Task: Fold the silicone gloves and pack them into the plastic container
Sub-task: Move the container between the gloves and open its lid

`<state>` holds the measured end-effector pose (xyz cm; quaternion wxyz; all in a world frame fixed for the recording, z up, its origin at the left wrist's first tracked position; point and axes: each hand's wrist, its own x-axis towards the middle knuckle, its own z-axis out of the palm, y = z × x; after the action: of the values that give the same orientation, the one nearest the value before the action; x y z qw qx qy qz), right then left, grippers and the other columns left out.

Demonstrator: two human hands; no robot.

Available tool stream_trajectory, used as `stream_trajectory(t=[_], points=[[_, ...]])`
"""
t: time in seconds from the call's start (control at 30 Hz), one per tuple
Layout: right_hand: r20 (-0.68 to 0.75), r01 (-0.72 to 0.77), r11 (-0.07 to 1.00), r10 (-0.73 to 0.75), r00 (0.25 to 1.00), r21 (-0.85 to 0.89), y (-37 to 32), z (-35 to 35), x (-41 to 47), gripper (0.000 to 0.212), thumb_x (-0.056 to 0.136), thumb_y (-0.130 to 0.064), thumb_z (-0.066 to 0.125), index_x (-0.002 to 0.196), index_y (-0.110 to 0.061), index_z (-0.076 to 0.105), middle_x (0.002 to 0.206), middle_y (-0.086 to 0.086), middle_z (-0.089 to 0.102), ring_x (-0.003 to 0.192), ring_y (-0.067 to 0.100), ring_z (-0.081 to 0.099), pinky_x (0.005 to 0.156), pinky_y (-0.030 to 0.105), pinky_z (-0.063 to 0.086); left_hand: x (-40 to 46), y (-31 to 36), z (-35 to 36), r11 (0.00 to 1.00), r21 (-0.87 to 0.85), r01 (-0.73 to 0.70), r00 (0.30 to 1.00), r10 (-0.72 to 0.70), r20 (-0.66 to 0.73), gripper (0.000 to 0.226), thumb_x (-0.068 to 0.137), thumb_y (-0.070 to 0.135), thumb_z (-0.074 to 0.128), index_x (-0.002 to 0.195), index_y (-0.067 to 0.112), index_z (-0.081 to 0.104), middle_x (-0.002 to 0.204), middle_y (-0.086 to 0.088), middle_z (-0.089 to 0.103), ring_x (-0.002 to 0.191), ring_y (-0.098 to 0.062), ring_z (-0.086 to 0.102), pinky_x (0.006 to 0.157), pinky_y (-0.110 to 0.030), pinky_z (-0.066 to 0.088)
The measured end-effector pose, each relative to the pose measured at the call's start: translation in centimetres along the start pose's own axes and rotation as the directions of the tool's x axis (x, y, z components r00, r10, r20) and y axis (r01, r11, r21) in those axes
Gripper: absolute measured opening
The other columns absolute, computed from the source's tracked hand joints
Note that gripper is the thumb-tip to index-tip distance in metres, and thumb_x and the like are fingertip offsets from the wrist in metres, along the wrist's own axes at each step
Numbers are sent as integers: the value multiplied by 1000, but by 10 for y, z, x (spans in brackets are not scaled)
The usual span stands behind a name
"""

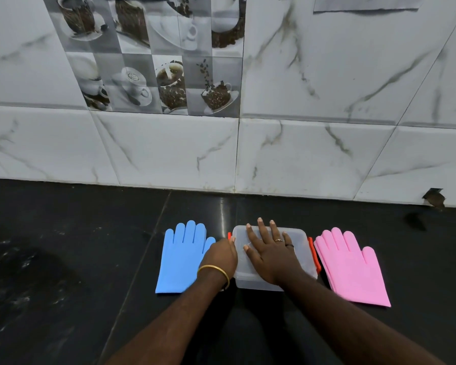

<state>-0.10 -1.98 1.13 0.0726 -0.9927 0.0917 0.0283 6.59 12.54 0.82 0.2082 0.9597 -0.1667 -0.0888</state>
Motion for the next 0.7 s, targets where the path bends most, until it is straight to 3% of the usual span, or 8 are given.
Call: stream_trajectory(t=[0.1, 0.17, 0.27, 0.37, 0.43, 0.53, 0.6, 0.7], points=[[2, 4, 1000, -4, 1000, -5, 1, 1, 1, 63, 97, -61, 12, 153, -40, -8, 166, -4, -11, 152, 26, -10, 120, 51, -1, 1, -7, 1, 1000, -24, -9, 1000, 9, -20, 32, 100, 41, 42, 110, 18, 61, 107, 0, 69, 87, -11, 63, 76, -19, 36], [5, 4, 1000, -4, 1000, -3, 2, 2, 2, 63, 97, -62, 11, 153, -41, -9, 165, -4, -11, 152, 25, -11, 120, 50, -1, -1, -11, 1, 997, -77, -3, 999, 0, -38, 33, 100, 41, 39, 101, 17, 62, 97, 1, 68, 66, -1, 52, 66, -10, 33], [-2, 4, 1000, -4, 1000, -2, 2, 4, 3, 63, 96, -61, 10, 152, -41, -9, 166, -5, -11, 152, 25, -10, 120, 50, -1, -6, -15, 2, 907, -403, 123, 992, -118, 36, 49, 100, 48, 30, 80, 16, 61, 59, 5, 63, 43, -4, 52, 41, -11, 42], [-7, 5, 1000, -5, 1000, -3, 2, 4, 3, 62, 97, -61, 11, 153, -41, -8, 166, -4, -10, 152, 25, -10, 120, 50, -2, -7, -18, 1, 807, -540, 239, 970, -170, 175, 56, 100, 50, 26, 75, 13, 60, 44, 2, 60, 35, -8, 55, 39, -16, 46], [-7, 8, 1000, -8, 1000, -1, 2, 4, 2, 63, 97, -61, 10, 153, -40, -9, 166, -4, -10, 152, 25, -10, 120, 50, -2, -8, -18, -4, 836, -494, 241, 971, -202, 132, 50, 100, 46, 30, 83, 10, 59, 56, -4, 65, 45, -13, 60, 51, -26, 55], [-10, 13, 1000, -13, 1000, 9, 2, 2, 1, 63, 97, -60, 11, 153, -39, -8, 166, -3, -11, 152, 25, -11, 120, 50, -2, -7, -17, -12, 942, -291, 169, 969, -212, -125, 37, 96, 49, 39, 91, 18, 59, 83, -1, 69, 72, -13, 62, 74, -32, 55], [-5, 16, 999, -16, 1000, 28, 0, -1, -1, 63, 98, -59, 14, 154, -38, -7, 166, -3, -11, 151, 25, -14, 120, 50, -4, -7, -10, -19, 967, -251, 42, 962, -107, -253, 35, 92, 55, 43, 96, 23, 56, 95, 1, 68, 80, -13, 60, 73, -27, 49], [-85, 6, 991, 5, 996, 134, 1, -6, -5, 64, 99, -58, 18, 155, -34, -1, 166, -7, -7, 149, 22, -22, 119, 50, -8, -7, 5, -23, 970, -113, -214, 928, 166, -333, 63, 86, 66, 37, 125, 19, 49, 126, -1, 57, 115, -19, 52, 94, -31, 42]])
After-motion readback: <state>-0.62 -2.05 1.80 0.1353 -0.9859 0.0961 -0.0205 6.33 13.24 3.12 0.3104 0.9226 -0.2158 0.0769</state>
